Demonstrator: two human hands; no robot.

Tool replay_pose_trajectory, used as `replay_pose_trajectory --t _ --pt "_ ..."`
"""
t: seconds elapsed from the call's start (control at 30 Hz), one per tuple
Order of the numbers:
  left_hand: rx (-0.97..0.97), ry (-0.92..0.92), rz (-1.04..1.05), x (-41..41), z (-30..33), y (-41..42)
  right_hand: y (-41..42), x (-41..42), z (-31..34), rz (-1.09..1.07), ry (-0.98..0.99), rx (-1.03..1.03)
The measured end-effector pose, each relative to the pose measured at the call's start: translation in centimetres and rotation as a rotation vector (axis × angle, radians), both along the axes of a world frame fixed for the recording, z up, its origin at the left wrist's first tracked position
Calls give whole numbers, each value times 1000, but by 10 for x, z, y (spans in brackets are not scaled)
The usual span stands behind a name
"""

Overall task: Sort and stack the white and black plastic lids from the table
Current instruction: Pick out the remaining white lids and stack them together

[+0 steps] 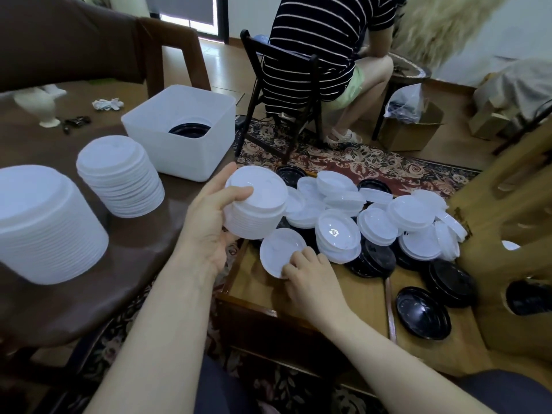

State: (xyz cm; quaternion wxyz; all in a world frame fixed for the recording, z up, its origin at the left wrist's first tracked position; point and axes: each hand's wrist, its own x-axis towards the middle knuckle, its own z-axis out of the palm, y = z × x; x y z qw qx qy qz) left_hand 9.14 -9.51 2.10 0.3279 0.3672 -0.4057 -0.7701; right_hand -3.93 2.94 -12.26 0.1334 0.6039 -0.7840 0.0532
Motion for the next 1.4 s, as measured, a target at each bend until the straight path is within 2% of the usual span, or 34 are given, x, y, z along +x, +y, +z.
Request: replay_pose_trajectory --t 0.27,0.53,0.63,0.7,0.9,1.0,1.07,1.23,1.4 --pt "15 -9 -39 -5 -1 9 19 -10 9 -69 -18 36" --pt "14 -34 -30 -7 -3 11 31 -17 23 -33 -177 -108" --pt "1 -31 -34 -8 -4 13 37 -20 40 -82 -406 -186" --pt "-5 -29 -39 -9 -5 15 44 -21 58 -154 -658 -249" --pt "-10 -24 -106 -23 -14 29 78 -45 102 -343 -1406 -674" --pt "37 18 -161 -36 -21 46 90 -60 114 -307 -1740 -848" --pt "52 34 -184 -45 -27 59 96 -66 118 -260 -1879 -895" --pt "11 44 -293 -61 -40 86 98 -63 123 -172 -1919 -747" --pt "34 85 -294 -63 -43 92 100 -63 130 -152 -1782 -537"
